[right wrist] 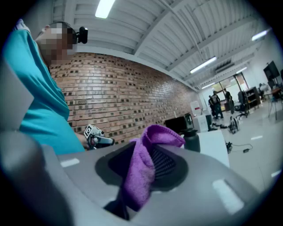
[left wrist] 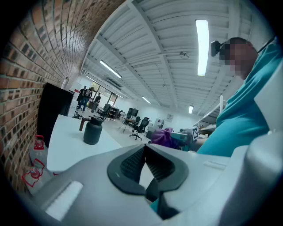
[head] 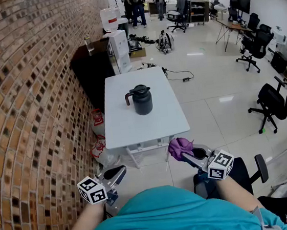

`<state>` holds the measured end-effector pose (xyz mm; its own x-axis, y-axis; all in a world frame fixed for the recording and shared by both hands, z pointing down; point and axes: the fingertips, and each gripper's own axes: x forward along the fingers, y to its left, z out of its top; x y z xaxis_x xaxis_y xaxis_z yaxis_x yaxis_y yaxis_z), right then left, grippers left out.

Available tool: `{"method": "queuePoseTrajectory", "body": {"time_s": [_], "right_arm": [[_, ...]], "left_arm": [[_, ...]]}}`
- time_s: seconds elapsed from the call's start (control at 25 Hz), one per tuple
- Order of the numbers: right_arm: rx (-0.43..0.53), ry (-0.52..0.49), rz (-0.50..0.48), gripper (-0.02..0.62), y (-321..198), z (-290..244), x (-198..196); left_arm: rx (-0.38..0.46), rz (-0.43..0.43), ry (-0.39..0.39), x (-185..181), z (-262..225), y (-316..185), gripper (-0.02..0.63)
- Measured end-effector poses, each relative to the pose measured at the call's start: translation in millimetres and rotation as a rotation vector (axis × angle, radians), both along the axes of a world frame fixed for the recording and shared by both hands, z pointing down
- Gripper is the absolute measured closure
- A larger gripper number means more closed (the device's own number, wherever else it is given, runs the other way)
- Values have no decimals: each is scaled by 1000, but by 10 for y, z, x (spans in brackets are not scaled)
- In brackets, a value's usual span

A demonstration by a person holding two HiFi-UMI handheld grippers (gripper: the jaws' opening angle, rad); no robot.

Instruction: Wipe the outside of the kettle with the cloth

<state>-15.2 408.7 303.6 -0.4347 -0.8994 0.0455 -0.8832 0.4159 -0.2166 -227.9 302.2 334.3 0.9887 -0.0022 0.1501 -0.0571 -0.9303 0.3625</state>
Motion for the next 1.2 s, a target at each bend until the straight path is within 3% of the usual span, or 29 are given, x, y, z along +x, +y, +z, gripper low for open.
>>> {"method": "queuePoseTrajectory", "body": {"time_s": [0.32,0.52,0.68,0.8,0.92,1.2], "right_arm": [[-3,14,-55,500,-57,62,329],[-22,-2,-51,500,-422,135,502],[-37,21,-28,500,-1064,223,577],[-44,47,22,500,-1685,299,663],[-115,31,106,500,-2204,424,797],[-237,59,187,500,-3117,735,1293]], "left_arm": [[49,-54,-30,413,5,-173,603],[53,-45,-41,551,92,-475,601],[95,-18,-45,667,232,-1215,587],[141,15,-57,836,345,-2027,507],[163,54,-105,1063,463,-2757,443],[281,223,-227,2093,610,-3773,413]]}}
